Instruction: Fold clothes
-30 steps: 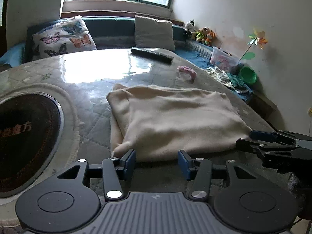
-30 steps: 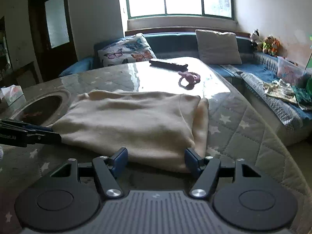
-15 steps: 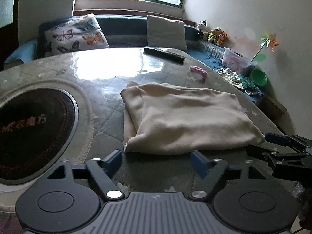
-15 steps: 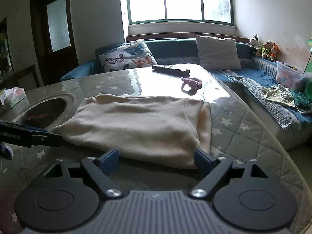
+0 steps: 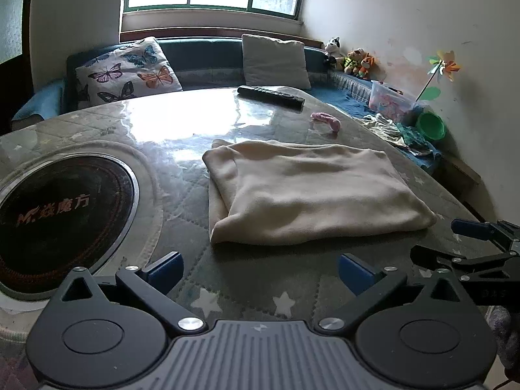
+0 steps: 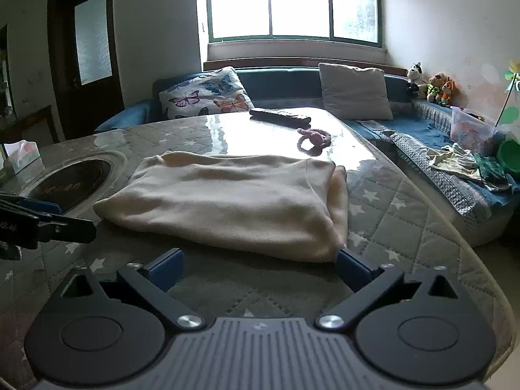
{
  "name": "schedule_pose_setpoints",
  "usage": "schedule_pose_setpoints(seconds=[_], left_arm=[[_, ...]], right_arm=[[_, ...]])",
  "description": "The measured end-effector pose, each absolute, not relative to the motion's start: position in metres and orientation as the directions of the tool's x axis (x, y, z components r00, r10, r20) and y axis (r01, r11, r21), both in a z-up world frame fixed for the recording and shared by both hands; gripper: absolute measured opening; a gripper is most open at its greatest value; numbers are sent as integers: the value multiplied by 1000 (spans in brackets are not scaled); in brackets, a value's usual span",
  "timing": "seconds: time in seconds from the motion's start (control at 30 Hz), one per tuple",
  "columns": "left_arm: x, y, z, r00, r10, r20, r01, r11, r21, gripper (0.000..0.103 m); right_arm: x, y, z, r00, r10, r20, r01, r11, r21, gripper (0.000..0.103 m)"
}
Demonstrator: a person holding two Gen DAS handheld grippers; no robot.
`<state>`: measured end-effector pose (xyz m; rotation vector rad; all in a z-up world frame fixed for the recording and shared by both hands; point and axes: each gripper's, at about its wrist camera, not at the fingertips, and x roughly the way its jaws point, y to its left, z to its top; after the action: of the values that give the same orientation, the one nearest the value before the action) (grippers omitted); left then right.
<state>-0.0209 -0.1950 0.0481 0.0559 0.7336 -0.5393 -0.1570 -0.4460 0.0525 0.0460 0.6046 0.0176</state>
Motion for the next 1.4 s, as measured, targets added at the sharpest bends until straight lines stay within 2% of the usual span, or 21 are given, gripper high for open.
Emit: schedule_pose_setpoints(seconds=[1.4], left_arm=[[-70,-174,48,662,-436,-610,503,861,-70,103]], right_arm=[[-197,-404,50,827,-14,-563,44,998,40,103]])
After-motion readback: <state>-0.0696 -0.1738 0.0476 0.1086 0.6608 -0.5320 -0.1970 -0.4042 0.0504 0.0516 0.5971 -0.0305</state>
